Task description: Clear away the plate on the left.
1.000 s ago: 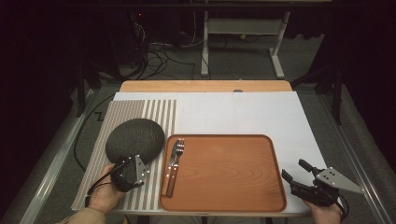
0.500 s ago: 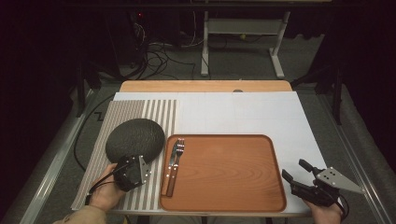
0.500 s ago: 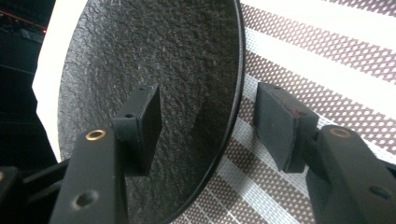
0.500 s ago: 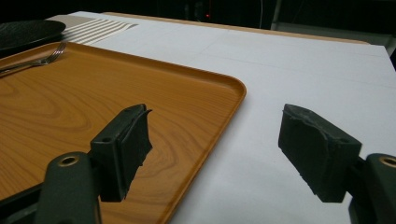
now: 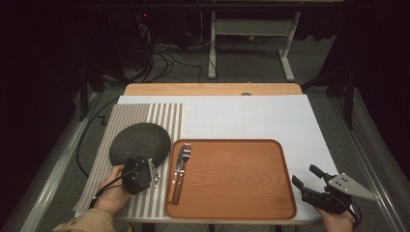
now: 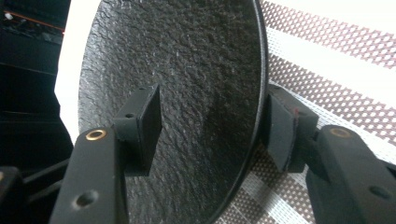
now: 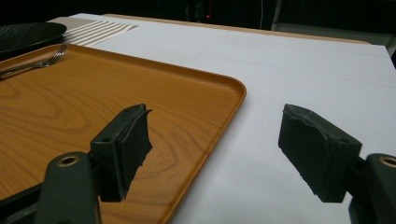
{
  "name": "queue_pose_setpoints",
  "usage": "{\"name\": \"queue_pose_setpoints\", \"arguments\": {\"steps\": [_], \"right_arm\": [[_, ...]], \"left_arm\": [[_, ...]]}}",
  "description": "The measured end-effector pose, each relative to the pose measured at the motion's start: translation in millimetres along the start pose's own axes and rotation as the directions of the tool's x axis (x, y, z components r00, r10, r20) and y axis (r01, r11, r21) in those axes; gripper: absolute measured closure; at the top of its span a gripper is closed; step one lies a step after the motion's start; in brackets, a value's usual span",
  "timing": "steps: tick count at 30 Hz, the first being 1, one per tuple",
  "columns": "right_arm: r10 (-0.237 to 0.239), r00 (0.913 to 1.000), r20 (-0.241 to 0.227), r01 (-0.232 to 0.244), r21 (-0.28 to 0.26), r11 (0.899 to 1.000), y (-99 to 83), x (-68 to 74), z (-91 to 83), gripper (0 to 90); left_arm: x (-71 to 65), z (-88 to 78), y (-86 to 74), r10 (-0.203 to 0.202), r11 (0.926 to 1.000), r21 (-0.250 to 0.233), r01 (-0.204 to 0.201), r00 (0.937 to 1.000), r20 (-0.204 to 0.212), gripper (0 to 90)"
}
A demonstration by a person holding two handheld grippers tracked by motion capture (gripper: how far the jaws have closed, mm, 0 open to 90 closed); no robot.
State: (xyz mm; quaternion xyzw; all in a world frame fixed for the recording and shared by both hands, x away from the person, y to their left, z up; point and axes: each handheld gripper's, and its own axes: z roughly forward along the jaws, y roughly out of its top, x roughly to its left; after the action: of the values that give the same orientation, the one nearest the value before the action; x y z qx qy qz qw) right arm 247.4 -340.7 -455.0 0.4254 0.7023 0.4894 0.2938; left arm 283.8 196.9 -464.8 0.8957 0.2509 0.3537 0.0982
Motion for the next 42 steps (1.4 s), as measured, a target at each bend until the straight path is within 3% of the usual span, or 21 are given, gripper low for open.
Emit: {"name": "queue_pose_setpoints", "arguments": {"steps": [8, 21, 38, 42], "right_arm": [[0.001, 1.0, -0.004, -0.001, -0.003, 1.0, -0.2, -0.4, -0.3, 25.2], [0.007, 1.0, -0.002, -0.007, -0.004, 1.0, -0.1, -0.6, 0.2, 25.3], [0.005, 1.0, -0.002, -0.005, 0.001, 1.0, -0.2, -0.4, 0.2, 25.3], [0.003, 1.0, -0.002, -0.003, 0.0, 1.0, -0.2, -0.4, 0.3, 25.3]], "left_arm": [[0.8, 4.8, 6.8, 0.037, 0.9987, 0.036, -0.035, 0.9988, -0.032, 39.3], [-1.0, 9.0, 11.8, 0.108, 0.9919, 0.076, -0.102, 0.9902, -0.089, 39.3], [-8.1, 14.1, 16.2, 0.118, 0.9903, 0.092, -0.104, 0.9808, -0.156, 45.7], [-11.5, 14.8, 17.1, 0.141, 0.987, 0.102, -0.124, 0.9751, -0.172, 51.7]]}}
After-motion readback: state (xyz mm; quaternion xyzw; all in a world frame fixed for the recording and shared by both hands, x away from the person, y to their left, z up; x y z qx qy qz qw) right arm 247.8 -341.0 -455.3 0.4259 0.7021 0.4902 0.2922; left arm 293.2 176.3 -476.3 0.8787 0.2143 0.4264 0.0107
